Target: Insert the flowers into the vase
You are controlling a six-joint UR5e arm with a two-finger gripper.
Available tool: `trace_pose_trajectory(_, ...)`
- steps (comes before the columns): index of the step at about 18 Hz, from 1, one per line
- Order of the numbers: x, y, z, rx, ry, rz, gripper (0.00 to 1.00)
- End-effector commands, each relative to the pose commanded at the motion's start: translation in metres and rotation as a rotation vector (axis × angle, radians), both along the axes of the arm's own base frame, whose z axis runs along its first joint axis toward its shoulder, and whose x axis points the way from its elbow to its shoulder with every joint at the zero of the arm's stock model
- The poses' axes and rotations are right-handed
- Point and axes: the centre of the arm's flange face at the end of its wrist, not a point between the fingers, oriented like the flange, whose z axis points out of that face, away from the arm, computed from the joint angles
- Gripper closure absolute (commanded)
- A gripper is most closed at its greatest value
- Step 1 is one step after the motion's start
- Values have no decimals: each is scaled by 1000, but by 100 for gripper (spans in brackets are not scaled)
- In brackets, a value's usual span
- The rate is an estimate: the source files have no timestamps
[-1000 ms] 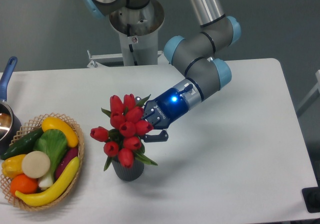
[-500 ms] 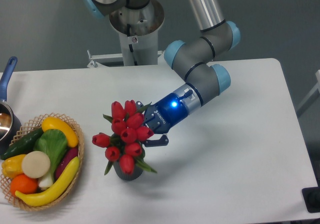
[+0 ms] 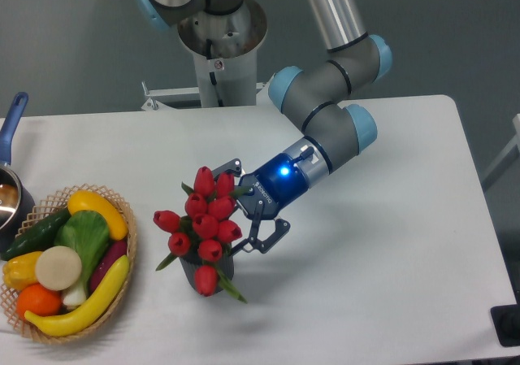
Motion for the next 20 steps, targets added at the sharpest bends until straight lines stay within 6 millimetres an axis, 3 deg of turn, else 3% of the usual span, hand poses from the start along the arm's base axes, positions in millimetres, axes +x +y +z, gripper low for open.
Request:
trace_pose_trajectory(4, -3, -18, 23, -137, 152, 45, 0)
trace_pose_trajectory(7, -5, -36, 53, -225, 277, 95, 0)
trace_pose_trajectory(14, -47, -96, 93, -341, 418, 258, 0)
trace_pose_trajectory(16, -65, -129, 108, -451, 488, 350, 0)
trace_pose_trajectory(18, -69, -141, 110, -542, 538, 387, 0)
trace_pose_trajectory(20, -79, -161, 126, -651, 619, 449, 0)
